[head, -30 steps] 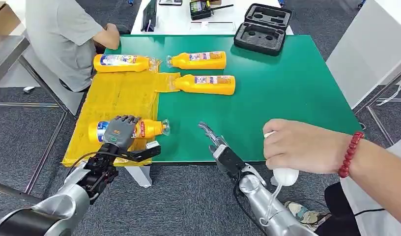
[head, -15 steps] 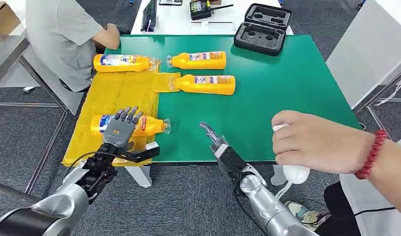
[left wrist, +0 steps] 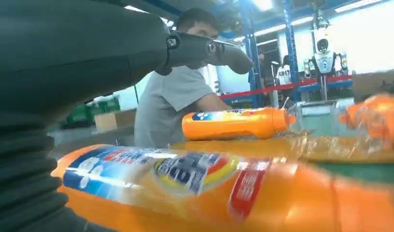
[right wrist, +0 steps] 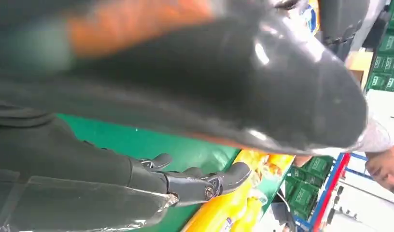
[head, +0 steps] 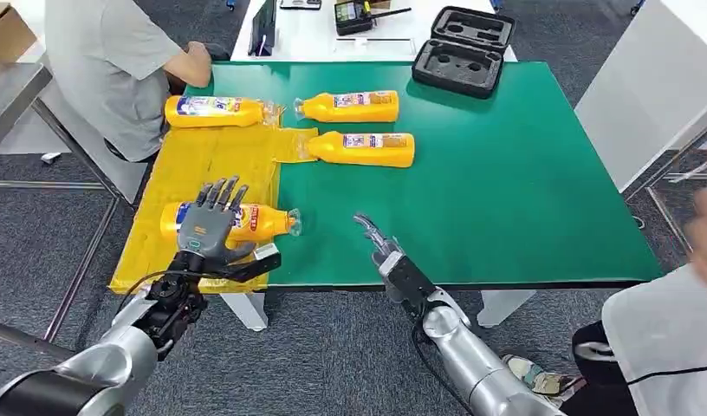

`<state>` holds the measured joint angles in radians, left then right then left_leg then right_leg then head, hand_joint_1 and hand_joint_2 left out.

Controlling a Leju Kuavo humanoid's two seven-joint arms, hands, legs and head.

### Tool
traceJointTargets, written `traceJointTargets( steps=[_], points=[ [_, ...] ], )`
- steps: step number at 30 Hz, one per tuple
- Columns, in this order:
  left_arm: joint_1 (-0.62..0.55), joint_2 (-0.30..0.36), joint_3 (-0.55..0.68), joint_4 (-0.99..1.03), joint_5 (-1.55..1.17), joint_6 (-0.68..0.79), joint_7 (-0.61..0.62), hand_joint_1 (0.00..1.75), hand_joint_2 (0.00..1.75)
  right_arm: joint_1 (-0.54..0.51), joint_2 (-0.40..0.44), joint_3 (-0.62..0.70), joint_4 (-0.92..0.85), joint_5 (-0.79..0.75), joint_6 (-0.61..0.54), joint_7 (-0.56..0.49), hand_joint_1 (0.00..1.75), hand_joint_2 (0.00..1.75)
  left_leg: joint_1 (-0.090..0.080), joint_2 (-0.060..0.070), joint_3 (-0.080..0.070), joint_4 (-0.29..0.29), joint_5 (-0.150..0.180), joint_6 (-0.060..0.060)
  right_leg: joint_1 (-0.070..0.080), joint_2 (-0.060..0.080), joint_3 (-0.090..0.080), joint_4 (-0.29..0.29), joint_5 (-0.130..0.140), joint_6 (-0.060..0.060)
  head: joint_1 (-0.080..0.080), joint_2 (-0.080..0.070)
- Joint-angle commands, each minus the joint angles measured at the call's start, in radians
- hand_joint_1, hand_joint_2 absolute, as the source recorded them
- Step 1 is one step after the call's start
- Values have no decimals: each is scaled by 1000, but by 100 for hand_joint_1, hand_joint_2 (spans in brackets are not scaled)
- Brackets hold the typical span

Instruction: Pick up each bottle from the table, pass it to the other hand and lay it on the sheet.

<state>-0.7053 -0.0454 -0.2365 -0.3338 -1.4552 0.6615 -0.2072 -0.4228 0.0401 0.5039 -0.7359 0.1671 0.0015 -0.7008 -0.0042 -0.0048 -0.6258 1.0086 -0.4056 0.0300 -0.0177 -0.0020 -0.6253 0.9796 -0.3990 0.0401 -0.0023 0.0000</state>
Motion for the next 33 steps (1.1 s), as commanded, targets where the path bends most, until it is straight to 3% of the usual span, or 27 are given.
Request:
traceJointTargets(
  steps=[1, 3, 9, 17, 23, 26, 33],
  points=[
    [119, -155, 230, -253, 590, -115, -491, 0, 175, 121, -50, -69, -244, -76, -6, 3, 0, 0, 1, -6, 6, -1, -3, -1, 1, -6, 8, -2, -4, -1, 0, 0],
    [225, -149, 124, -431, 763, -174, -491, 0, 175, 186, -50, -118, -357, -92, -3, 3, 0, 0, -1, -3, 2, -1, -1, 0, -1, -3, 3, -1, -2, 0, 0, 0],
    [340, -116, -30, -627, 990, -203, -491, 0, 175, 318, -14, -216, -566, -95, 27, 3, 0, 0, 0, -1, 5, 1, -6, -1, 0, -1, 5, -1, -4, -2, 0, 0],
    [345, -106, -60, -641, 1036, -227, -491, 0, 175, 333, -1, -233, -599, -103, 30, 3, 0, 0, 0, 0, 3, 0, -4, -1, 0, 0, 3, -1, -3, -2, 0, 0],
    [354, -109, -168, -645, 1208, -264, -491, 0, 175, 398, 121, -429, -740, -160, 11, 3, 0, 0, 0, -1, 2, 0, -4, -1, 0, -1, 2, -1, -3, -1, 0, 0],
    [354, -109, -168, -645, 1208, -264, -491, 0, 175, 398, 121, -429, -740, -160, 11, 3, 0, 0, 0, -1, 2, 0, -3, -1, 0, -1, 2, -1, -3, -1, 0, 0],
    [311, -125, -214, -638, 1200, -264, -491, 0, 175, 453, 86, -443, -805, -151, -128, 3, 0, 0, 0, -5, 4, 1, -4, -1, 1, -5, 5, 0, -5, -2, 0, 0]
  ],
)
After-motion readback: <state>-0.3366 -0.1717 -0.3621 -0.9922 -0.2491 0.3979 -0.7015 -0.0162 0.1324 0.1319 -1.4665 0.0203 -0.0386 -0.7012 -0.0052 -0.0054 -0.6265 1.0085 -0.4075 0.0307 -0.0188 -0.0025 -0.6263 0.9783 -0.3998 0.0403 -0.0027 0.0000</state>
